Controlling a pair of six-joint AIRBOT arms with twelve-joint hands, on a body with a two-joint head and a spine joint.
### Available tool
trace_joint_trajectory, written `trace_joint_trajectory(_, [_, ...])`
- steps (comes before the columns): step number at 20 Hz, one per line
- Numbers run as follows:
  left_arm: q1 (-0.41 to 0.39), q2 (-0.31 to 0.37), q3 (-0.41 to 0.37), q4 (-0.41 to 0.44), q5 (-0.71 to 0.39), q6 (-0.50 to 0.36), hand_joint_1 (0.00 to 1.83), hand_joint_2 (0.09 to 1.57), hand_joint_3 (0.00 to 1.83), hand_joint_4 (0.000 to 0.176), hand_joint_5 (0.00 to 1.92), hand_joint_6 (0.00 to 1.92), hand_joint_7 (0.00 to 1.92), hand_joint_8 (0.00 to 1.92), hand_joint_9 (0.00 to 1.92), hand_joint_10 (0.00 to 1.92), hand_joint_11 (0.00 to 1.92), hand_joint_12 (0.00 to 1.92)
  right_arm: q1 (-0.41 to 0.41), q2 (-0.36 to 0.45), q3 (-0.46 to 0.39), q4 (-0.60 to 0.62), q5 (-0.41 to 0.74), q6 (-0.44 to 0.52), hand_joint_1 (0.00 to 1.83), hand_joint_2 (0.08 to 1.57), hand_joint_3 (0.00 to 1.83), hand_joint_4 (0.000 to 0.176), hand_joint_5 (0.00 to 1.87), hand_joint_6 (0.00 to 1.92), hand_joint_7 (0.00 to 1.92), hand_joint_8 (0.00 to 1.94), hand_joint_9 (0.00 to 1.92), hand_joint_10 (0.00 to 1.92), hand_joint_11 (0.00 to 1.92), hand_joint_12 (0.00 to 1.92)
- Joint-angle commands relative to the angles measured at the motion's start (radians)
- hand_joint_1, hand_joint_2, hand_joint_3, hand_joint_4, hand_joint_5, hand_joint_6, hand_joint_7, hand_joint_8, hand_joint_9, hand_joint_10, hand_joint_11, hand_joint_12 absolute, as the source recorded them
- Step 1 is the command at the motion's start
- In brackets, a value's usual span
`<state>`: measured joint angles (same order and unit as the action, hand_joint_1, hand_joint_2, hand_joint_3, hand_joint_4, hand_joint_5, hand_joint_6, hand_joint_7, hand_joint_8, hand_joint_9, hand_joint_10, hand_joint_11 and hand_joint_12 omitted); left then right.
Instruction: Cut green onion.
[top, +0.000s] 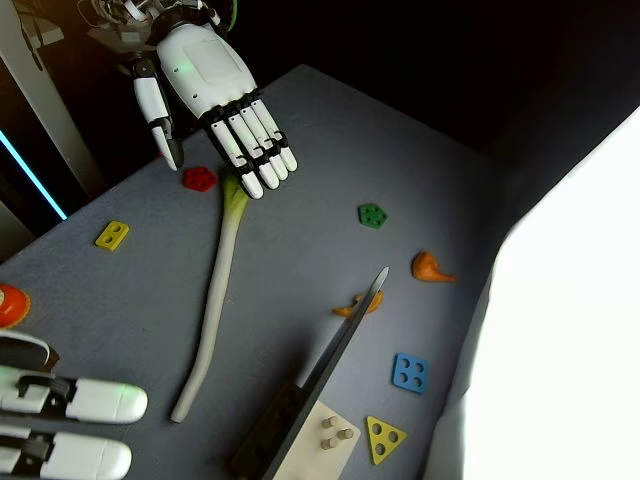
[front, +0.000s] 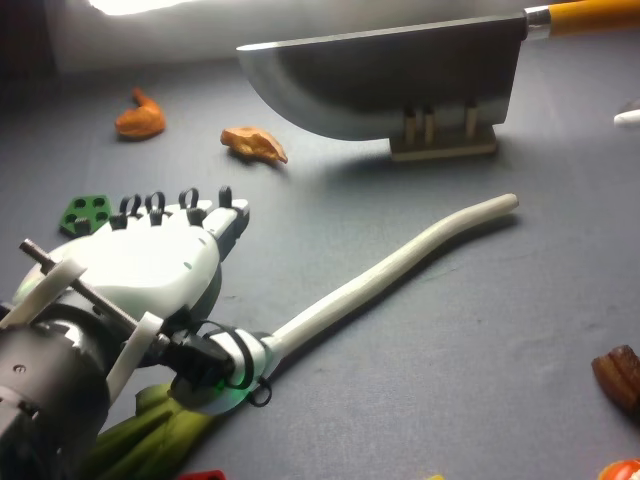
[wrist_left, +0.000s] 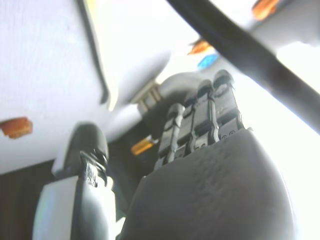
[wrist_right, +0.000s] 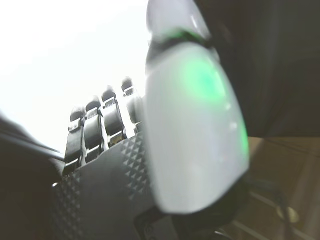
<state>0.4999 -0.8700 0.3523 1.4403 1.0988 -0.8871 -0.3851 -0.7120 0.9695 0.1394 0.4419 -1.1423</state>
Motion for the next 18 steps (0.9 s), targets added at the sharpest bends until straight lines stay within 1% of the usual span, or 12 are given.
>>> trace_joint_trajectory(1, [0.010,-0.005,-0.005,0.078,0.055,-0.013,0.57,1.26,0.00,0.042,0.00,0.00,0.00,0.00,0.00,0.00,0.00,0.00,0.011,-0.005,0.025,0.034,0.095,0.001,0.95,0.97,0.00,0.041,0.00,0.00,0.00,0.00,0.00,0.00,0.00,0.00])
trace_joint_trajectory(2, [0.026,-0.011,-0.006,0.062,0.068,-0.027,0.60,1.25,0.00,0.041,0.00,0.00,0.00,0.00,0.00,0.00,0.00,0.00,0.011,-0.023,0.056,0.055,0.077,0.008,0.98,0.98,0.00,0.045,0.00,0.00,0.00,0.00,0.00,0.00,0.00,0.00])
trace_joint_trajectory(4, [0.041,-0.022,-0.007,0.043,0.082,-0.032,0.59,1.26,0.00,0.034,0.00,0.00,0.02,0.01,0.01,0.00,0.00,0.00,0.010,-0.059,0.117,0.067,0.072,0.032,0.90,0.98,0.00,0.043,0.00,0.00,0.00,0.00,0.00,0.00,0.00,0.00])
trace_joint_trajectory(6, [0.044,-0.042,-0.007,0.009,0.113,-0.032,0.70,1.24,0.00,0.049,0.00,0.00,0.00,0.00,0.00,0.00,0.00,0.00,0.004,-0.102,0.190,0.085,0.079,0.065,0.96,0.95,0.00,0.046,0.00,0.00,0.00,0.00,0.00,0.00,0.00,0.00])
trace_joint_trajectory(7, [0.044,-0.052,-0.007,-0.004,0.132,-0.039,0.71,1.23,0.00,0.049,0.00,0.00,0.00,0.00,0.00,0.00,0.00,0.00,0.002,-0.120,0.221,0.089,0.100,0.078,0.96,0.95,0.00,0.048,0.00,0.00,0.00,0.00,0.00,0.00,0.00,0.00])
trace_joint_trajectory(8, [0.044,-0.085,-0.002,-0.017,0.158,-0.049,0.70,1.24,0.00,0.038,0.00,0.00,0.00,0.00,0.00,0.00,0.00,0.00,-0.008,-0.170,0.304,0.089,0.148,0.125,1.02,0.95,0.00,0.031,0.00,0.00,0.00,0.00,0.00,0.00,0.00,0.00])
trace_joint_trajectory(12, [0.068,-0.118,0.001,-0.001,0.170,-0.064,0.71,1.25,0.00,0.043,0.00,0.00,0.00,0.00,0.00,0.00,0.00,0.00,-0.007,-0.213,0.370,0.088,0.103,0.168,1.04,0.96,0.00,0.034,0.00,0.00,0.00,0.00,0.00,0.00,0.00,0.00])
trace_joint_trajectory(14, [0.095,-0.131,-0.002,0.018,0.175,-0.099,0.84,1.24,0.00,0.029,0.11,0.04,0.04,0.01,0.00,0.00,0.00,0.00,-0.007,-0.241,0.417,0.088,0.065,0.206,1.02,0.96,0.00,0.039,0.00,0.00,0.00,0.00,0.00,0.00,0.00,0.00])
trace_joint_trajectory(15, [0.109,-0.135,-0.003,0.024,0.176,-0.109,0.81,1.26,0.00,0.029,0.10,0.02,0.03,0.00,0.00,0.00,0.00,0.00,-0.009,-0.258,0.444,0.083,0.059,0.216,1.03,0.95,0.00,0.035,0.00,0.00,0.00,0.00,0.00,0.00,0.00,0.00])
trace_joint_trajectory(16, [0.123,-0.137,-0.003,0.032,0.176,-0.115,0.81,1.26,0.00,0.028,0.09,0.02,0.03,0.00,0.00,0.00,0.00,0.00,-0.013,-0.278,0.477,0.055,0.059,0.243,1.02,0.96,0.00,0.039,0.00,0.00,0.00,0.00,0.00,0.00,0.00,0.00])
trace_joint_trajectory(17, [0.137,-0.139,-0.003,0.041,0.176,-0.124,0.81,1.26,0.00,0.036,0.08,0.01,0.02,0.00,0.00,0.00,0.00,0.00,-0.020,-0.298,0.511,-0.007,0.061,0.308,1.03,0.95,0.00,0.055,0.00,0.00,0.00,0.00,0.00,0.00,0.00,0.00])
trace_joint_trajectory(18, [0.149,-0.142,-0.003,0.052,0.176,-0.133,0.79,1.26,0.00,0.040,0.07,0.01,0.01,0.00,0.00,0.00,0.00,0.00,-0.028,-0.316,0.544,-0.068,0.061,0.384,1.04,0.94,0.00,0.058,0.00,0.00,0.00,0.00,0.00,0.00,0.00,0.00])
